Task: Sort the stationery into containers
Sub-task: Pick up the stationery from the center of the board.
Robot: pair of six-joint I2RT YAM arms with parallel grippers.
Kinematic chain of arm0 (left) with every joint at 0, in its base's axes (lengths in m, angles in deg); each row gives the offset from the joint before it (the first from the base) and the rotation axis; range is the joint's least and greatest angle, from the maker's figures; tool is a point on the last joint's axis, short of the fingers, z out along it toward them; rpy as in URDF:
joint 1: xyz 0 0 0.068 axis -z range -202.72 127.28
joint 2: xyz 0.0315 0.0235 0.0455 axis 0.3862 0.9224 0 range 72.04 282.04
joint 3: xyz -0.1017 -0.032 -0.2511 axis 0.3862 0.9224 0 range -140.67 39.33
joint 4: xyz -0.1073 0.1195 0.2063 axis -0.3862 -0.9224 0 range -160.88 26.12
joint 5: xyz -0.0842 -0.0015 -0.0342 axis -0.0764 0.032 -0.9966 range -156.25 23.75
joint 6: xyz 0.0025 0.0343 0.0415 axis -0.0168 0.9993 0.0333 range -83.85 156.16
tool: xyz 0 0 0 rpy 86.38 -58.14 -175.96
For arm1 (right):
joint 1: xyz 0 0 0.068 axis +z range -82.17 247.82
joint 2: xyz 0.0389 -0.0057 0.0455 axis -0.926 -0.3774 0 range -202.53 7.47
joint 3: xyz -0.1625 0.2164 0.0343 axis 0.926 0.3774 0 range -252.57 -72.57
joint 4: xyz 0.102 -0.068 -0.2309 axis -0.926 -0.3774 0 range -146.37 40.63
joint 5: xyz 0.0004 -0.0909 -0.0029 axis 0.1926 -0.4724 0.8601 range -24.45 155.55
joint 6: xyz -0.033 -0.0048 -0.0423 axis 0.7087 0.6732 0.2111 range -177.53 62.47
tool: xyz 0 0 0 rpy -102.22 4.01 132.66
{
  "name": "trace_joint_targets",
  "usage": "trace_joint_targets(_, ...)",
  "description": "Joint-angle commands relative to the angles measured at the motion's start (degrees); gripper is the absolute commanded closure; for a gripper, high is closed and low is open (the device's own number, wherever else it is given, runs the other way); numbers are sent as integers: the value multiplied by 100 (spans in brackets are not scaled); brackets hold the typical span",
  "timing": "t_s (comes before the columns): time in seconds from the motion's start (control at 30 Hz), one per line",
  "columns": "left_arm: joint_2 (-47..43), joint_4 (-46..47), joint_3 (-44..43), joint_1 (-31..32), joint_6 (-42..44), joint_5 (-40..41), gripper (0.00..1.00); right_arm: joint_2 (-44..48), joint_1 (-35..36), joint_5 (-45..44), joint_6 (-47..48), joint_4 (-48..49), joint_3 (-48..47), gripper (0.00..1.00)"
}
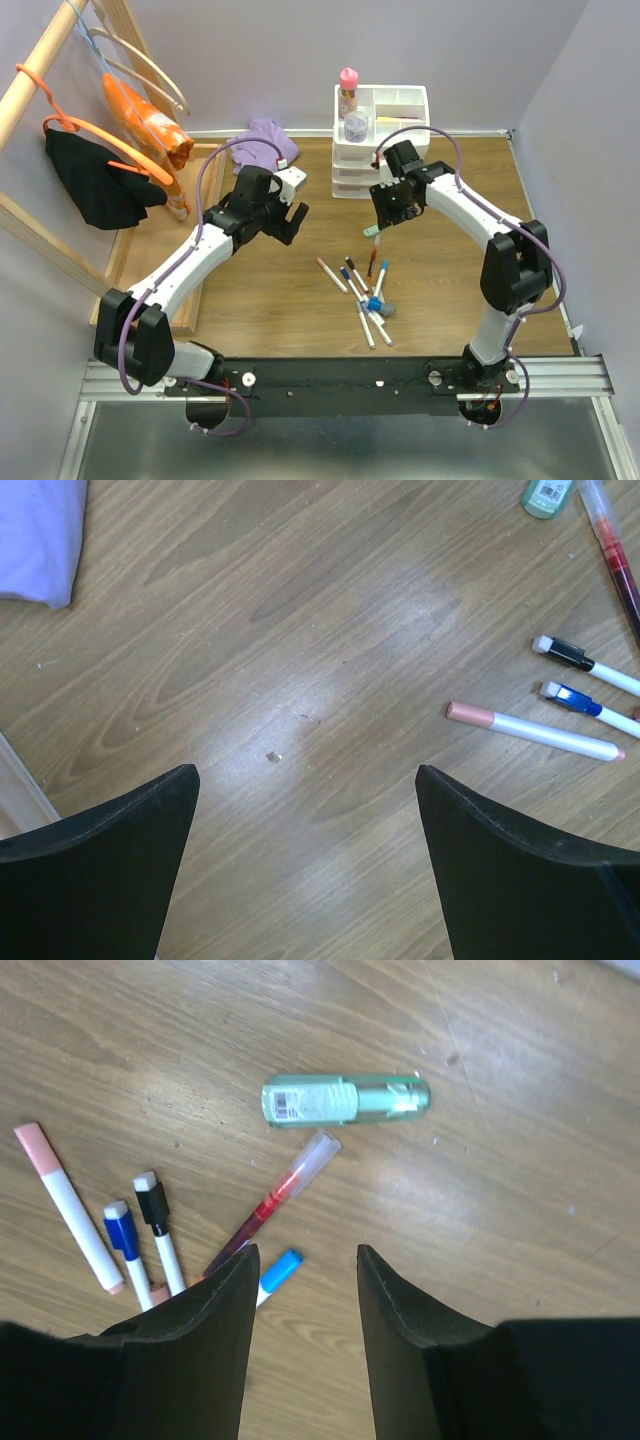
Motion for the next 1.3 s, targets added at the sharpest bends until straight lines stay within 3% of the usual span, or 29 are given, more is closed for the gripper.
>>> trace_joint_targets(0.0, 119, -130, -170, -19, 97, 24, 2, -234, 48, 153, 792, 326, -253, 48)
trace_joint_targets(0.17, 198, -139, -249, -27, 115, 6, 2, -287, 21, -49, 582, 510, -148, 48)
trace_joint_targets(0.27, 234, -139, -284, -36, 132, -11, 2, -357, 30, 301, 993, 449, -287, 49)
trace_joint_targets(0.37, 251, -130, -293, -36, 141, 6, 2, -489, 38, 671, 2354, 177, -516, 49)
trace_joint_targets(0.4, 251, -139, -293, -36, 141, -2, 2, -480, 30, 732, 3245, 133, -526, 49)
trace_joint_targets(0.6, 251, -113, -196, -36, 150, 15, 2, 20, 38, 1392, 6509, 159, 308, 48)
trace_joint_targets(0.7, 269, -113, -205, -36, 159, 24, 2, -180, 30, 1454, 7005, -78, 257, 49)
trace_joint_targets(1.27, 585, -104, -372, -54, 124, 68, 2, -1201, 30, 1357, 7270, 317, -438, 53)
